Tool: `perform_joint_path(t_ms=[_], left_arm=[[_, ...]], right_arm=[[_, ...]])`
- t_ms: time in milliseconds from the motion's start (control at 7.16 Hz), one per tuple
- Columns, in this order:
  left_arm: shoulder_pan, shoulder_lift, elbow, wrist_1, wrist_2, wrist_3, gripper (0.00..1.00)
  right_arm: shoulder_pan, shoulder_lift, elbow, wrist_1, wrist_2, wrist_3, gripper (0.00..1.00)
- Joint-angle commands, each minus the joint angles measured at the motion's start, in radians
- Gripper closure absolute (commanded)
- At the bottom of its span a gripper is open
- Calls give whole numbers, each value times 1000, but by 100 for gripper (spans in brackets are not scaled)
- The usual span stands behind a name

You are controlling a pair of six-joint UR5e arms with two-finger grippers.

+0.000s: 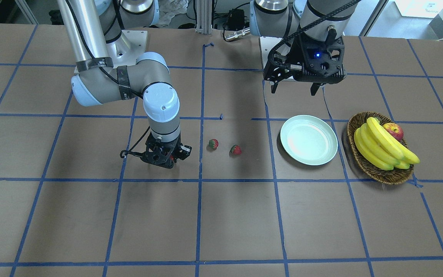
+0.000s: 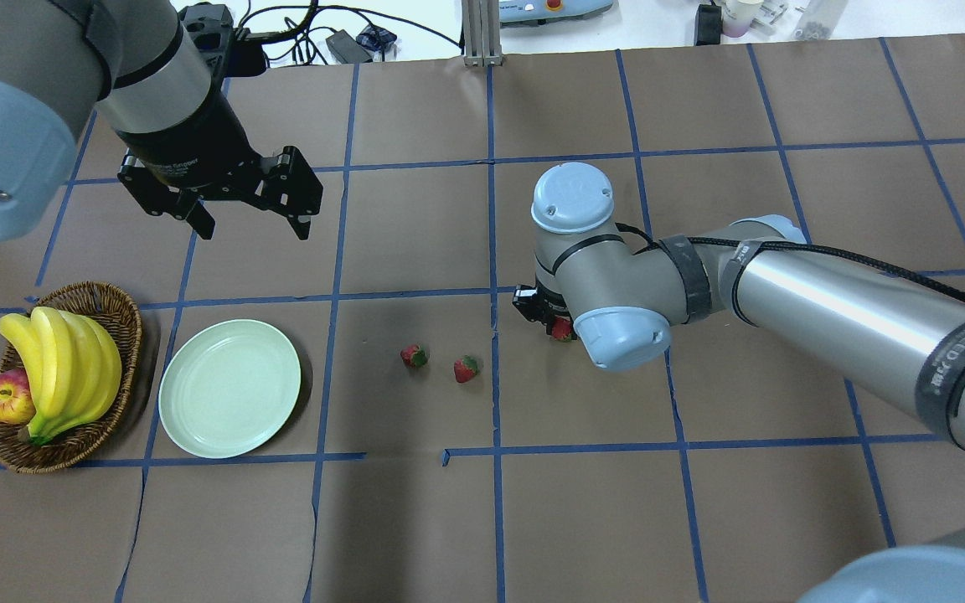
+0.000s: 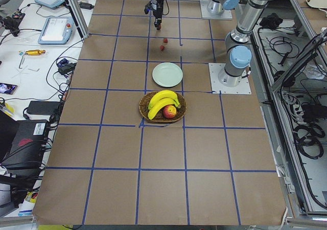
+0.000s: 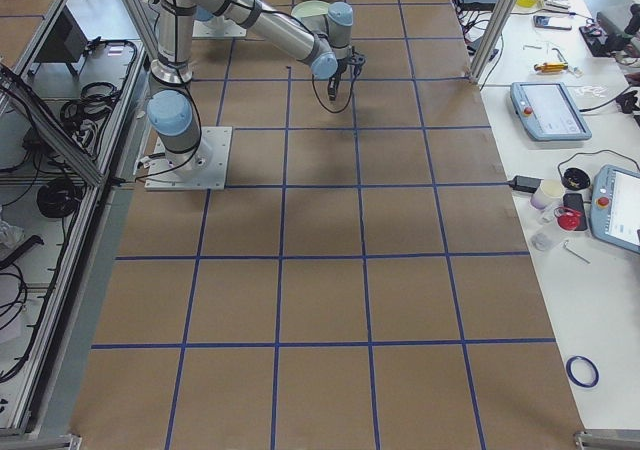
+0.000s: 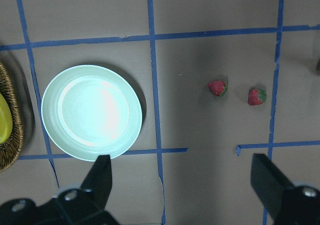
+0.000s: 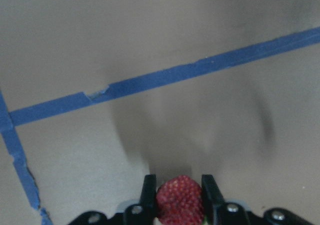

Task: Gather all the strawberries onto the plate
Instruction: 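Reach the right gripper to the last strawberry and grasp it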

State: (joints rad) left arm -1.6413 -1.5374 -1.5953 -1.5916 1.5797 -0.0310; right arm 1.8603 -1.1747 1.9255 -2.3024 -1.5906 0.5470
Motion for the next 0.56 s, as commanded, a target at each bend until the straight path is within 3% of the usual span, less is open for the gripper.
perform_joint_path(t_ms=[0,279,419], left_arm=[[0,-3,0,1,0,-1,0],[-2,2,-3,-1,0,0,0],[-2,3,-2,-1,0,0,0]], right_arm=[[22,-9,-28,-49,108,4,100],[94,3,-52,-104,173,37,100],[108,32,-92,-107,266,83,100]])
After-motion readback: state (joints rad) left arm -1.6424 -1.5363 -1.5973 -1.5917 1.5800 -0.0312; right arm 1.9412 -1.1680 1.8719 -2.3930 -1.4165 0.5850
